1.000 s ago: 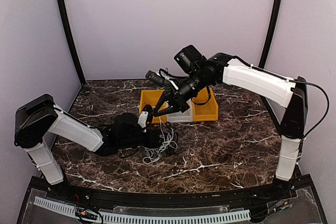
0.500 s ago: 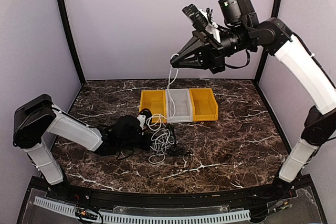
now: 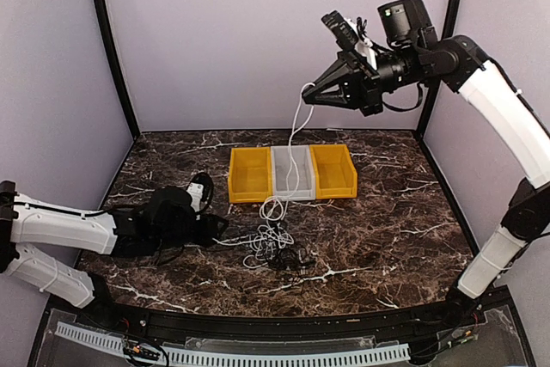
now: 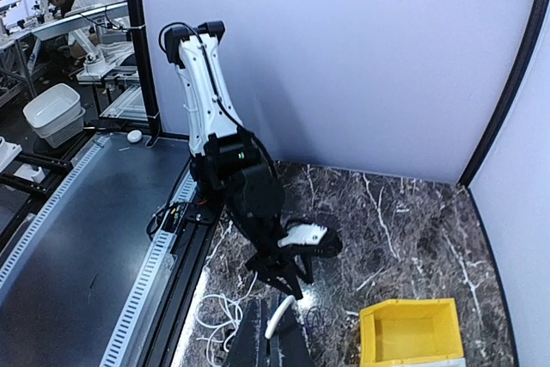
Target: Untangle the cables
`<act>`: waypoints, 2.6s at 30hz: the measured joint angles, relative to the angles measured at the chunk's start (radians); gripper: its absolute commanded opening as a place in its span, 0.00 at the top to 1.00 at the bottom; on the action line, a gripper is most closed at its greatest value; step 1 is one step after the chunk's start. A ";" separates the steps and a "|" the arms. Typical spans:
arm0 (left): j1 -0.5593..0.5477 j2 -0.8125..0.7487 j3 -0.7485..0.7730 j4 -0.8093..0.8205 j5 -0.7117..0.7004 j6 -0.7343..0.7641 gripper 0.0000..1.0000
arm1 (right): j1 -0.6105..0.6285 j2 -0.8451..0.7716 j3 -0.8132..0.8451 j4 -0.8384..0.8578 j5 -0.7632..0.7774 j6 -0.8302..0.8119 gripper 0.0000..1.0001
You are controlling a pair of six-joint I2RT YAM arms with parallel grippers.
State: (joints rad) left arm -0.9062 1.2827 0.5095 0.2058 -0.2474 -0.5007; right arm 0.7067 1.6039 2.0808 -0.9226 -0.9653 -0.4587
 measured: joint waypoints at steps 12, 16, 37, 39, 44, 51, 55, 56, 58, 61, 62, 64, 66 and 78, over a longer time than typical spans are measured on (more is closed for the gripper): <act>-0.048 -0.150 0.056 0.146 0.105 0.138 0.35 | 0.029 0.040 -0.249 0.040 0.044 0.003 1.00; -0.068 -0.073 0.150 0.208 0.142 0.156 0.35 | 0.061 0.053 -0.249 0.047 0.051 0.000 1.00; -0.126 0.227 0.298 0.281 0.152 0.113 0.37 | 0.121 0.096 -0.229 0.039 0.092 -0.016 1.00; -0.126 0.180 0.292 0.219 0.069 0.087 0.34 | 0.121 0.096 -0.229 0.039 0.098 -0.017 1.00; -0.125 -0.042 0.226 0.107 -0.077 0.047 0.31 | 0.121 0.096 -0.229 0.039 0.111 -0.019 1.00; -0.126 -0.254 0.084 0.170 0.006 0.152 0.29 | 0.122 0.096 -0.229 0.037 0.133 -0.019 1.00; -0.126 -0.198 0.098 0.232 0.090 0.215 0.30 | 0.122 0.096 -0.229 0.035 0.138 -0.019 1.00; -0.127 -0.169 0.111 0.247 0.112 0.230 0.31 | 0.123 0.096 -0.229 0.035 0.140 -0.019 1.00; -0.126 -0.127 0.130 0.272 0.129 0.247 0.32 | 0.124 0.096 -0.229 0.034 0.143 -0.019 1.00; -0.126 -0.053 0.174 0.304 0.143 0.272 0.34 | 0.125 0.096 -0.229 0.032 0.148 -0.019 1.00; -0.127 -0.030 0.190 0.313 0.140 0.275 0.34 | 0.125 0.096 -0.229 0.032 0.149 -0.019 1.00; -0.127 0.011 0.222 0.328 0.119 0.279 0.36 | 0.125 0.096 -0.229 0.031 0.150 -0.019 1.00; -0.126 0.063 0.261 0.345 0.086 0.279 0.37 | 0.125 0.096 -0.226 0.027 0.150 -0.021 1.00; -0.129 0.519 0.361 0.434 0.067 0.159 0.40 | 0.102 0.068 0.037 -0.031 0.163 -0.073 1.00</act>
State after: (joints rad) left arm -1.0355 1.8019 0.8703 0.6395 -0.1802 -0.3420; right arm 0.8089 1.6718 2.1174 -0.9531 -0.8028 -0.5316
